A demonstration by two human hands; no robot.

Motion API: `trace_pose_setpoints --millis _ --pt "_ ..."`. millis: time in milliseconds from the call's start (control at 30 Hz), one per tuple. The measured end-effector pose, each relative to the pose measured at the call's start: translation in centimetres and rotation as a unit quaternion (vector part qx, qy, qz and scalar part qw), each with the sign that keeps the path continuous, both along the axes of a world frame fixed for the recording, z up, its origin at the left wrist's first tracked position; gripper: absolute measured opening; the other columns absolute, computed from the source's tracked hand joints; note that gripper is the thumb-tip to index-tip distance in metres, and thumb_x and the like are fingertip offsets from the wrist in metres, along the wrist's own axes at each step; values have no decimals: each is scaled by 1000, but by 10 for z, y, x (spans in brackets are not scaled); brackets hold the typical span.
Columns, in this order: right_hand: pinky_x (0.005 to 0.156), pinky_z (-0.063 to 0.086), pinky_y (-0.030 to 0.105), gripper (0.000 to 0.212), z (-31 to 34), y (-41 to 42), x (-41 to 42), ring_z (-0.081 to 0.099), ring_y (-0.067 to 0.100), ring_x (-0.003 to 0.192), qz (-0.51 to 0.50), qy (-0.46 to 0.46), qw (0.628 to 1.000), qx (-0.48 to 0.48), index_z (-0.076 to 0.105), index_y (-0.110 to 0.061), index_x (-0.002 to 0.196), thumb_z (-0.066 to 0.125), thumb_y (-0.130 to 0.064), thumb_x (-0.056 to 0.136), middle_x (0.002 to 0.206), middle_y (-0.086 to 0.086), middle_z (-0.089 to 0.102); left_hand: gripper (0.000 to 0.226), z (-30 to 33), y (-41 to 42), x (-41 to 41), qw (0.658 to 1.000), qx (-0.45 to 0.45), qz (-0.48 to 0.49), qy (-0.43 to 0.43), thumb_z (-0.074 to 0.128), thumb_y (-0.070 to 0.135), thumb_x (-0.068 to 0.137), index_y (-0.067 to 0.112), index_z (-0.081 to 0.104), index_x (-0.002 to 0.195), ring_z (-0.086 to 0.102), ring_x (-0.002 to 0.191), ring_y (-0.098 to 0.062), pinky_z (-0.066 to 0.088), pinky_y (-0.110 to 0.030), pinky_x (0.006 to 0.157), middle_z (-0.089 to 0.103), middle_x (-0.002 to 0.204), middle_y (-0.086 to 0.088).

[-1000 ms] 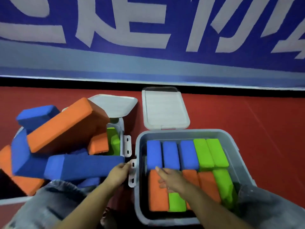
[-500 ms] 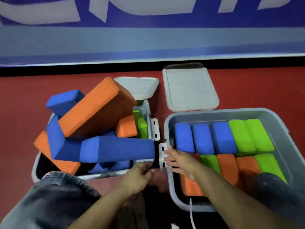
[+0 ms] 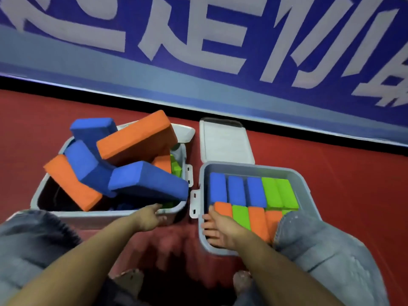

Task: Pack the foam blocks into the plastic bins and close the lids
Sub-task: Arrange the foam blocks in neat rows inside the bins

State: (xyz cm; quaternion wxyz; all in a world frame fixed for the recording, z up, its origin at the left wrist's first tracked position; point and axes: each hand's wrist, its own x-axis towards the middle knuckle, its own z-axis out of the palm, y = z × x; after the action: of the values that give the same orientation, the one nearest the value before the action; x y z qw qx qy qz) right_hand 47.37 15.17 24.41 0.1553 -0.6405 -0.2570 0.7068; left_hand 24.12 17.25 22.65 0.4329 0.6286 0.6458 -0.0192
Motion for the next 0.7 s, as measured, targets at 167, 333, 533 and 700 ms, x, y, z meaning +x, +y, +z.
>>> trace_pose_setpoints --millis 167,333,533,700 --pt "114 22 43 61 -32 15 -21 32 24 139 -54 89 994 -44 33 -16 145 23 -54 99 151 10 35 71 -47 34 13 1000 -10 -26 0 62 52 82 21 42 142 47 129 -17 35 -28 108 46 144 2" --pt "117 11 42 65 -77 25 -45 16 20 146 -100 117 983 -102 24 -17 149 22 -56 98 157 4 20 73 -78 44 23 990 -14 -55 132 53 49 89 22 24 150 28 141 -22 24 -44 114 28 154 -3" --pt "114 19 32 58 -111 39 -48 28 16 141 -88 -12 993 -83 29 -18 147 22 -51 100 153 -2 31 52 -109 53 28 988 -33 -81 130 38 42 98 36 26 148 18 145 -17 4 -59 113 29 155 6" --pt "110 30 31 50 -122 33 -54 40 29 133 -45 -148 988 29 44 -13 140 21 -39 103 144 12 44 50 -117 56 34 985 21 -88 146 41 37 99 31 30 147 35 137 -18 19 -39 111 40 149 6"
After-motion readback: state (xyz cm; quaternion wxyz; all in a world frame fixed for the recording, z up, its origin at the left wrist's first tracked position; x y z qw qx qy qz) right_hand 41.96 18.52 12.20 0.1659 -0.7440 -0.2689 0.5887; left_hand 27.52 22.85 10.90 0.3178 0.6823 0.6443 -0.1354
